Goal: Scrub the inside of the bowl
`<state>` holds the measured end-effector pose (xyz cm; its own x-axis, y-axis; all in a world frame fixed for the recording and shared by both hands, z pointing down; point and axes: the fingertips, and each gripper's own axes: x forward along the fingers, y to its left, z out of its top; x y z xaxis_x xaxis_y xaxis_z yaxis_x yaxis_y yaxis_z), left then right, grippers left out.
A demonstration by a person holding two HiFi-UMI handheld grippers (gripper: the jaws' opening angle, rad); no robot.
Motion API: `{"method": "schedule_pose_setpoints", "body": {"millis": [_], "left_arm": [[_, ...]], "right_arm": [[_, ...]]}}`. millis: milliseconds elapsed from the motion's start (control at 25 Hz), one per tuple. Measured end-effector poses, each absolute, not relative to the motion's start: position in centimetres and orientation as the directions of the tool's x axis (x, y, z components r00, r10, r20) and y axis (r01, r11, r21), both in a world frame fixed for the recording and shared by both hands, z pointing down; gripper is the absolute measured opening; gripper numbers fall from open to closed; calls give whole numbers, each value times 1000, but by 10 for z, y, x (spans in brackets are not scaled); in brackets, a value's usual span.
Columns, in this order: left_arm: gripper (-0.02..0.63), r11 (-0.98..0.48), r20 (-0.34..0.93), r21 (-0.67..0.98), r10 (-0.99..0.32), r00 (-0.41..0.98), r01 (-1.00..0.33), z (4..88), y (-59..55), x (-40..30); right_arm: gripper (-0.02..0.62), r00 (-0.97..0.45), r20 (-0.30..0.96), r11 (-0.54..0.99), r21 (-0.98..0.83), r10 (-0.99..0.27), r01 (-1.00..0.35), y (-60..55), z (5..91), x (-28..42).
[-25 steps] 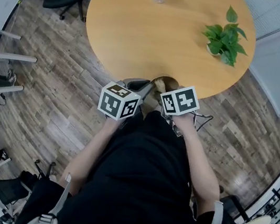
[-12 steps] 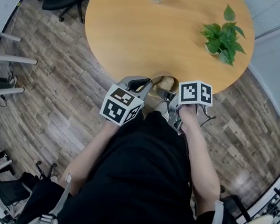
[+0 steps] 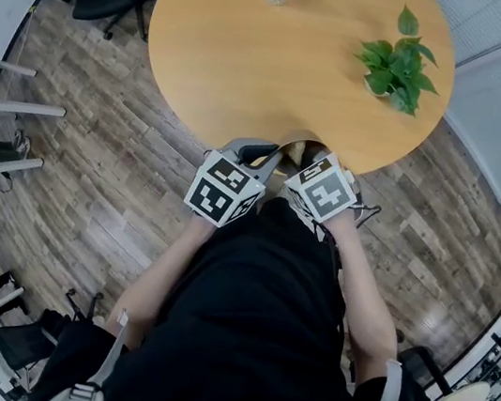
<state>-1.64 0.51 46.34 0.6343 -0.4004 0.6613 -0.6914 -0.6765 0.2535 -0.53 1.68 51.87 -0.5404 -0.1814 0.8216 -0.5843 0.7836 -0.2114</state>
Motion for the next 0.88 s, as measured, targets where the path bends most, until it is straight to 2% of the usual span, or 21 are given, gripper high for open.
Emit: {"method": "schedule_pose_setpoints", "body": {"millis": [120, 240, 440, 560, 760, 880], "left_arm": [[29, -683, 663, 260, -387, 640, -683, 464, 6, -12], [31, -690, 666, 259, -379, 643, -676, 463, 7, -12], [32, -676, 683, 273, -365, 632, -685, 468, 10, -14], [31, -638, 702, 281, -373, 606, -717, 473, 7, -21], [28, -570, 694, 333, -392, 605, -751, 474, 1, -33], [28, -547, 680, 367, -394, 618, -752, 472, 2, -33]], "right_arm": [[41, -455, 870, 910, -15, -192, -414, 24, 522, -3], [41, -388, 896, 963, 127, -214, -238, 29, 527, -2], [41, -294, 920, 964, 266, -260, -21, 33, 531, 4], [40, -181, 910, 913, 395, -374, 100, 24, 533, 18], [40, -160, 814, 798, 580, -558, 165, 9, 521, 26], [40, -236, 711, 704, 699, -663, 125, -3, 505, 14]]}}
